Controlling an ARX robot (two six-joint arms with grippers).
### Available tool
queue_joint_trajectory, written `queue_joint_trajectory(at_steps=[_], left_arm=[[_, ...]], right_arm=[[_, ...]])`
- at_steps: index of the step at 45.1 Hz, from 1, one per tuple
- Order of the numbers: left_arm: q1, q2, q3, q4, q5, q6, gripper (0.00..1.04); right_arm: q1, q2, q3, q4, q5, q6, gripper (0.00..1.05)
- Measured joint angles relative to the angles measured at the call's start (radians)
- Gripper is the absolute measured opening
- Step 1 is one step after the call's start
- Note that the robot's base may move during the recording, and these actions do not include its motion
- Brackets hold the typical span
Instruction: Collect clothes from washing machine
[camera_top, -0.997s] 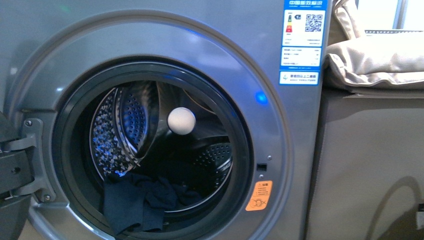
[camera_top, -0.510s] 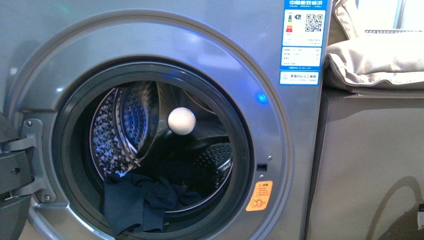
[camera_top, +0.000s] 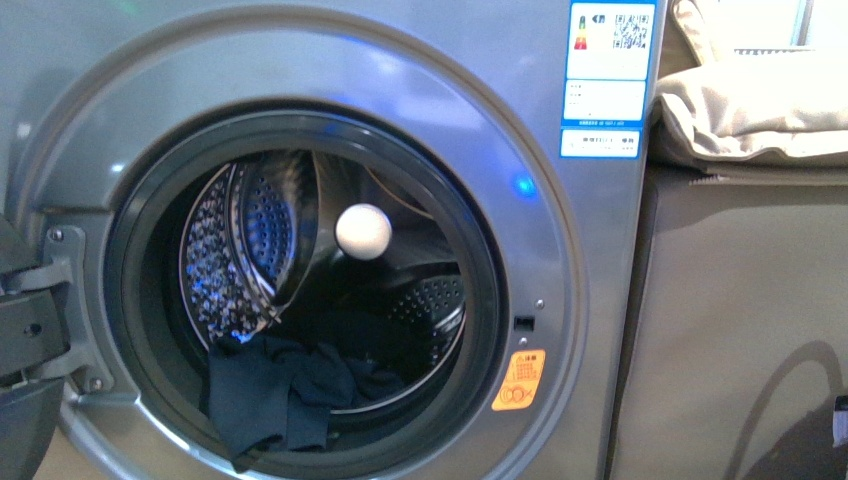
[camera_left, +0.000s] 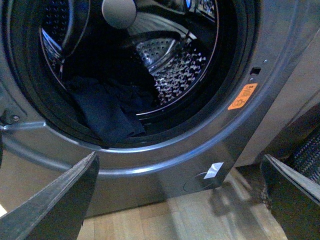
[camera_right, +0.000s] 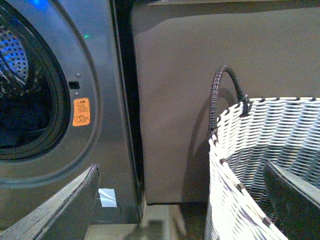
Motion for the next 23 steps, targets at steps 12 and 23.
queue_joint_trajectory(at_steps=[12, 23], left_arm=[[-0.019, 0.426, 0.165, 0.13, -0.049, 0.038, 0.98], [-0.043, 0.633, 0.323, 0.143, -0.079, 0.074, 0.98]], right_arm=[[0.0, 0.0, 0.0, 0.0, 0.0, 0.0, 0.97], [0.0, 0.0, 0.0, 0.0, 0.0, 0.0, 0.97]])
